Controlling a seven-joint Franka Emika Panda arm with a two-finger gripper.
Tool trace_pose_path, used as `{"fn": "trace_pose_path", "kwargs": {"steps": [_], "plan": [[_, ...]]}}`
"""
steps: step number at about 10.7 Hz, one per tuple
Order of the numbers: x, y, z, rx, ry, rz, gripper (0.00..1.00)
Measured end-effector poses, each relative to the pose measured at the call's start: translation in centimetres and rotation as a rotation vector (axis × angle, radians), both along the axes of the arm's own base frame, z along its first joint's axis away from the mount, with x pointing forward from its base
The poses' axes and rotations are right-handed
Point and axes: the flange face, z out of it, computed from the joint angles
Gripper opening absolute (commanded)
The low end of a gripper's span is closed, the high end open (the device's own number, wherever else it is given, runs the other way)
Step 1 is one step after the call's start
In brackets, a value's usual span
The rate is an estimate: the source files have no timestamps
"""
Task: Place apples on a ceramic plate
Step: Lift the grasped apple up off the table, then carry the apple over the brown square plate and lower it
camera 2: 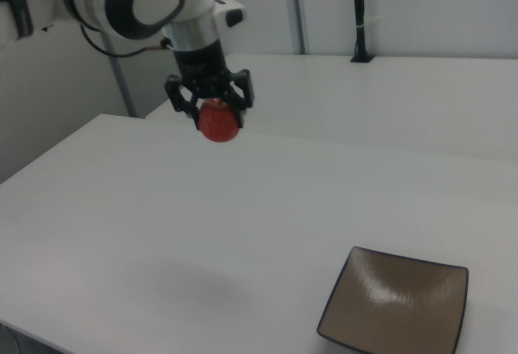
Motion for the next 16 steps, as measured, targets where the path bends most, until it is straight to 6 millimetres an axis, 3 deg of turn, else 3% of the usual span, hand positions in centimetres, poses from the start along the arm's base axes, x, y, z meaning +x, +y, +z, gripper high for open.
{"fn": "trace_pose_path", "kwargs": {"steps": [4,8,12,16], "plan": [[-1.8,-11.5,-1.5,-0.032,-0.032,0.010,0.51],[-1.6,-19.9,-8.4,-0.104,-0.067,-0.013,0.51],[-0.8,-24.6,-15.6,-0.161,-0.026,0.009,0.51],[-0.6,-25.8,-23.1,-0.227,-0.024,0.037,0.52]]}}
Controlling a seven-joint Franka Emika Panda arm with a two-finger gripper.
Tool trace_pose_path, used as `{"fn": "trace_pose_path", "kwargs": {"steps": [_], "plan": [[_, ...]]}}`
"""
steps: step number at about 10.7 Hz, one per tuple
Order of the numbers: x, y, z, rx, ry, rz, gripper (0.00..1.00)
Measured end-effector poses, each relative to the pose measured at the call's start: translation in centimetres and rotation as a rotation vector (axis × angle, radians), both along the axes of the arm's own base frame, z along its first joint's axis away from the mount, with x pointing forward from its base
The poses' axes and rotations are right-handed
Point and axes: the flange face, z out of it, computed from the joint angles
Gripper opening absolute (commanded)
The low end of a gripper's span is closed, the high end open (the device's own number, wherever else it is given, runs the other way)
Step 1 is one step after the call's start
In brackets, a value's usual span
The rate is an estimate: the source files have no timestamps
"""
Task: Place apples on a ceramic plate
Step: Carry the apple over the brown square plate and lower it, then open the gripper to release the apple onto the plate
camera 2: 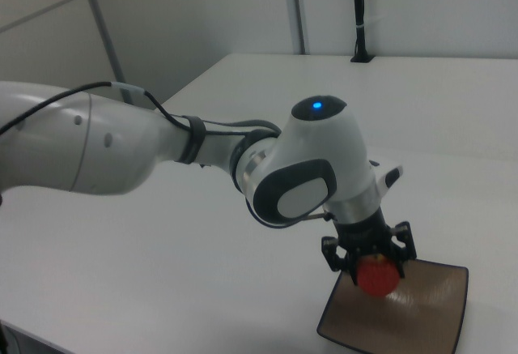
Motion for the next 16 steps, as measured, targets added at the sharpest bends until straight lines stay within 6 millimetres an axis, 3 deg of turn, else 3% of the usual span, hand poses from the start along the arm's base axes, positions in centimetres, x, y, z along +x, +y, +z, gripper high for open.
{"fn": "trace_pose_path", "kwargs": {"steps": [1,3,6,11,13,14,16], "plan": [[0.0,-0.2,-1.4,-0.010,0.022,0.005,0.53],[0.2,-0.7,-2.6,-0.027,0.024,0.005,0.76],[0.3,-1.1,-3.5,-0.042,0.015,0.003,1.00],[0.5,-1.1,-3.4,-0.043,0.011,-0.010,1.00],[1.0,-1.0,-1.2,-0.037,-0.045,-0.100,1.00],[1.5,-0.2,0.9,-0.030,-0.091,-0.150,1.00],[2.7,3.1,6.5,0.024,-0.170,-0.255,1.00]]}}
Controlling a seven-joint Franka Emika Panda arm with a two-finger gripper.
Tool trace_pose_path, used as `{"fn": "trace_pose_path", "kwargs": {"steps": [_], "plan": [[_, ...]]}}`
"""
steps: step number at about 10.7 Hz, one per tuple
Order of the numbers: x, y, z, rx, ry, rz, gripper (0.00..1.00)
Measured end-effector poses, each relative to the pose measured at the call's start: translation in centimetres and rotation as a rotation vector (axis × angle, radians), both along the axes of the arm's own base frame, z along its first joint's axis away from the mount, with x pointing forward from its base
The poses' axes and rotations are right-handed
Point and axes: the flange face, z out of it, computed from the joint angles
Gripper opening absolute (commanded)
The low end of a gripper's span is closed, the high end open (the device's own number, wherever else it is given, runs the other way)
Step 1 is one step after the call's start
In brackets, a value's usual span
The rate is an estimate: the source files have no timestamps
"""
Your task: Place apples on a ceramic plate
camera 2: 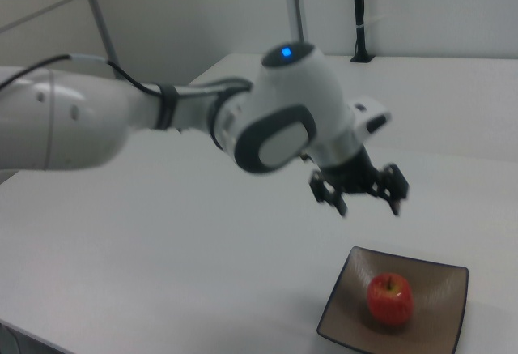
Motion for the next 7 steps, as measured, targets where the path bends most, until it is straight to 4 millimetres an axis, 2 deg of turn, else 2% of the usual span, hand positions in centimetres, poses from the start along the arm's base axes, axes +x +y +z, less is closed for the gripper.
{"fn": "trace_pose_path", "kwargs": {"steps": [2,5,6,7], "plan": [[0.2,4.6,6.0,0.093,0.013,-0.048,1.00],[-1.5,10.6,13.4,0.226,0.057,-0.231,1.00],[-2.0,13.2,15.5,0.256,0.087,-0.279,1.00],[-2.2,16.5,17.5,0.276,0.104,-0.310,1.00]]}}
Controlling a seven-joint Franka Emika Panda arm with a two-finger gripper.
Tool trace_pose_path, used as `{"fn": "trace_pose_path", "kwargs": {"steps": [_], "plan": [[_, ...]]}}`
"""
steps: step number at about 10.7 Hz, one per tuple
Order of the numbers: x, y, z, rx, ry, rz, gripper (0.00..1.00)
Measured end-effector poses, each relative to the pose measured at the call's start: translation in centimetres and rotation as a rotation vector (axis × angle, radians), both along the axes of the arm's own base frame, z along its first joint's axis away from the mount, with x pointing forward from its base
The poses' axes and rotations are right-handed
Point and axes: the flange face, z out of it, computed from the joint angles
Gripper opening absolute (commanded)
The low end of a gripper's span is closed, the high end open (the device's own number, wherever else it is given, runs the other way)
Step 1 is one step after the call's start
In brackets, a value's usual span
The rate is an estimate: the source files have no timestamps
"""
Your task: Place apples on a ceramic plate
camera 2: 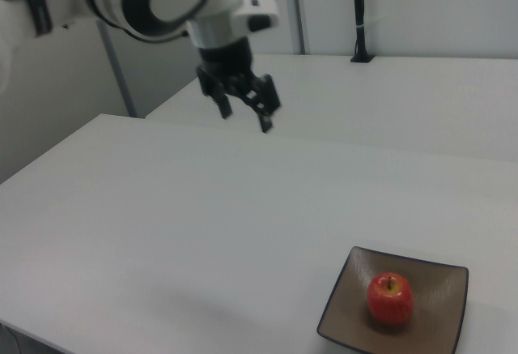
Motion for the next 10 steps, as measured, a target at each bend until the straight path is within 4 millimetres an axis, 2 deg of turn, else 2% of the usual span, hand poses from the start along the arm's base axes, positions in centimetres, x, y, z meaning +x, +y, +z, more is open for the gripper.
{"fn": "trace_pose_path", "kwargs": {"steps": [2,4,5,7,10], "plan": [[0.0,6.4,2.4,0.035,-0.002,-0.060,1.00],[0.0,11.6,2.9,0.050,-0.004,-0.074,1.00],[0.0,13.5,2.8,0.053,0.000,-0.068,1.00],[-0.1,15.8,2.5,0.051,0.007,-0.033,1.00],[0.6,18.2,0.4,0.034,0.016,0.094,1.00]]}}
